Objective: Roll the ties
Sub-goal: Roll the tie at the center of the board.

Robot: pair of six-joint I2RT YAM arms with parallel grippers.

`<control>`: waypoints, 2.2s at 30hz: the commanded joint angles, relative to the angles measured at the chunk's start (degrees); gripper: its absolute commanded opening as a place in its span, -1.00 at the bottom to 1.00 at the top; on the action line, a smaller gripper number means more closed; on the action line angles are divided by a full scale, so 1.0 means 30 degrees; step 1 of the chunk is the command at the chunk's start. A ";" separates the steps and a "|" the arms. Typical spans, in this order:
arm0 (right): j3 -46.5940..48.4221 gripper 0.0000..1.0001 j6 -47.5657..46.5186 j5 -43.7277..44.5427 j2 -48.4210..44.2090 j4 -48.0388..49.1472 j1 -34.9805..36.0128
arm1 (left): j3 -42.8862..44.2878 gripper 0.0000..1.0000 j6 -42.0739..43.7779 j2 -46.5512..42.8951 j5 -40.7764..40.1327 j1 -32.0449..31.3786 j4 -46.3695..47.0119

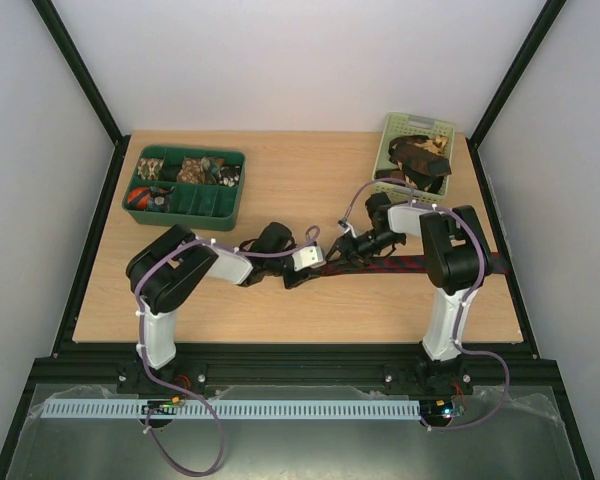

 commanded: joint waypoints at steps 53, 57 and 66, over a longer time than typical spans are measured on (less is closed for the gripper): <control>0.0067 -0.97 0.2235 0.1826 -0.0183 0.0608 0.1635 | 0.0683 -0.34 0.0511 0.1934 -0.2490 -0.0033 -0.6645; 0.0039 -0.97 0.2163 0.2071 -0.0133 0.0524 0.1648 | 0.0628 -0.32 0.0483 0.1885 -0.2468 -0.0034 -0.6616; 0.0121 -0.97 0.2090 0.2393 0.0011 0.0451 0.1606 | 0.0616 -0.31 0.0510 0.1813 -0.2354 -0.0018 -0.6675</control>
